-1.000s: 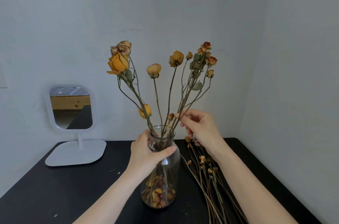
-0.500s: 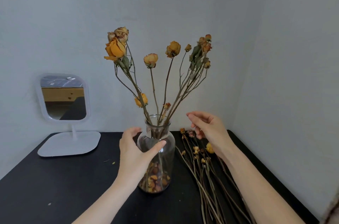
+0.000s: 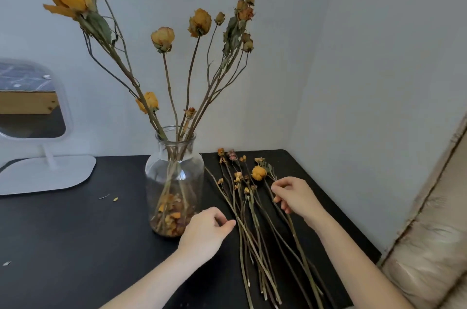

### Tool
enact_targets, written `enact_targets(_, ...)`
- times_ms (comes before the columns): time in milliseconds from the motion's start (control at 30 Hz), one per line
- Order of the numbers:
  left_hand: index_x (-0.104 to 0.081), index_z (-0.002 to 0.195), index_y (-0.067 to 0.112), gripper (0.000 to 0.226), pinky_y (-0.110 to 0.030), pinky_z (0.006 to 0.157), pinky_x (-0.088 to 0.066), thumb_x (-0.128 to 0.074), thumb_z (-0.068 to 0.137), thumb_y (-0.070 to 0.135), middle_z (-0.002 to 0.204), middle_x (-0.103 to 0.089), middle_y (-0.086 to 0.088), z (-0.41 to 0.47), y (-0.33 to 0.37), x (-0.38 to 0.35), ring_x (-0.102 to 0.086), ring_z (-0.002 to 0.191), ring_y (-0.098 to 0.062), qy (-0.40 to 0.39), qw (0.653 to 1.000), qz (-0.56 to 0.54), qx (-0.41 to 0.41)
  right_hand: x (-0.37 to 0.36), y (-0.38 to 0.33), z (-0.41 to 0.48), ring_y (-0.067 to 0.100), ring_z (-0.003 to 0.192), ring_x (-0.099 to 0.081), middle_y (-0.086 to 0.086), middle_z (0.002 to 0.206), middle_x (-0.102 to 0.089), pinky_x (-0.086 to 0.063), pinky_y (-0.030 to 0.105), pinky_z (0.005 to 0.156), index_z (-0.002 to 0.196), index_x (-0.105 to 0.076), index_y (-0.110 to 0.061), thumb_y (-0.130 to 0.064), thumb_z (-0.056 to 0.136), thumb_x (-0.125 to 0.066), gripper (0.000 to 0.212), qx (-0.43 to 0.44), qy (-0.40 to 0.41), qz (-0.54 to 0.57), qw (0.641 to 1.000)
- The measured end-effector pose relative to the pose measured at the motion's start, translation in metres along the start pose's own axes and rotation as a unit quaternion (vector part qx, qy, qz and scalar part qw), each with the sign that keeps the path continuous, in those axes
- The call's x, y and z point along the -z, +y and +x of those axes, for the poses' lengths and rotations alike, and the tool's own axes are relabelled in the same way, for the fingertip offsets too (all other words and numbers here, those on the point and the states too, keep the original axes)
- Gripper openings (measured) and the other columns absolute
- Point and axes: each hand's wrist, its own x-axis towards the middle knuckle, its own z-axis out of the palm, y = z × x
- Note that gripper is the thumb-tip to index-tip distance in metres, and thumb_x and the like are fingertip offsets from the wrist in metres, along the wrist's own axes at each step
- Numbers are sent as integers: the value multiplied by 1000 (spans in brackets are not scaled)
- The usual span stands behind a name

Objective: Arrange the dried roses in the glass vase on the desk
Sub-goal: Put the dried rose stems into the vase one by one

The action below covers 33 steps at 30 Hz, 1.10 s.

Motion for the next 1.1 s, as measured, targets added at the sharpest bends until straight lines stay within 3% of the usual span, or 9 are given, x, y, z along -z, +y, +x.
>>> enact_targets(133, -54, 90, 17, 29, -32, 71, -48, -53, 89, 46, 83, -59, 2, 29, 10, -21, -58, 81, -16, 15, 997, 24, 73, 9, 15, 6, 8, 53, -54, 4, 78, -65, -40, 15, 43, 104, -55, -16, -19, 90, -58, 14, -28, 10, -73, 997)
enact_targets(333, -38, 56, 16, 44, -33, 67, -45, -51, 92, 38, 56, -41, 1, 50, 18, -31, -57, 67, -28, 10, 992, 51, 115, 14, 31, 8, 5, 47, -48, -2, 70, -62, -37, 15, 40, 88, -57, -20, -30, 90, -58, 10, -88, -56, -164, 981)
enact_targets(400, -37, 54, 16, 43, -33, 67, -45, -53, 91, 32, 55, -40, 0, 53, 18, -32, -59, 70, -32, 0, 991, 43, 128, 12, 34, 9, 5, 48, -48, -2, 68, -60, -38, 16, 42, 81, -58, -20, -30, 90, -58, 13, -91, -65, -172, 979)
enact_targets(600, -35, 52, 14, 41, -29, 62, -38, -53, 88, 20, 51, -35, -1, 58, 12, -32, -40, 51, -19, 21, 988, -18, 153, 6, 34, 14, 6, 55, -50, -1, 69, -58, -38, 18, 51, 81, -63, -14, -25, 89, -58, 14, -94, -51, -180, 978)
enact_targets(733, -38, 52, 12, 40, -32, 65, -45, -47, 91, 17, 51, -38, -3, 55, 14, -28, -40, 48, -19, 28, 990, -25, 137, 8, 34, 15, 8, 64, -57, 2, 75, -62, -40, 19, 55, 77, -63, -14, -22, 88, -59, 14, -73, -11, -158, 985)
enact_targets(833, -44, 64, 13, 31, -35, 70, -49, -44, 94, 20, 61, -48, -4, 51, 17, -26, -45, 54, -18, 31, 993, -29, 112, 8, 34, 15, 9, 73, -60, 5, 82, -65, -41, 19, 57, 81, -62, -15, -23, 88, -59, 11, -49, 19, -147, 988)
enact_targets(967, -50, 81, 16, 17, -26, 61, -43, -45, 95, 24, 66, -52, 0, 43, 27, -19, -47, 57, -13, 45, 995, -70, 59, 12, 28, 15, 4, 70, -54, -4, 77, -59, -35, 16, 53, 74, -55, -22, -24, 88, -58, 15, -24, 64, -125, 990)
enact_targets(1100, -47, 75, 22, 20, -17, 54, -38, -47, 95, 24, 60, -50, 4, 32, 43, -5, -44, 51, -6, 45, 995, -89, -25, 18, 15, 14, 7, 73, -56, -2, 77, -61, -38, 18, 57, 76, -57, -20, -25, 88, -59, 13, 4, 94, -50, 994)
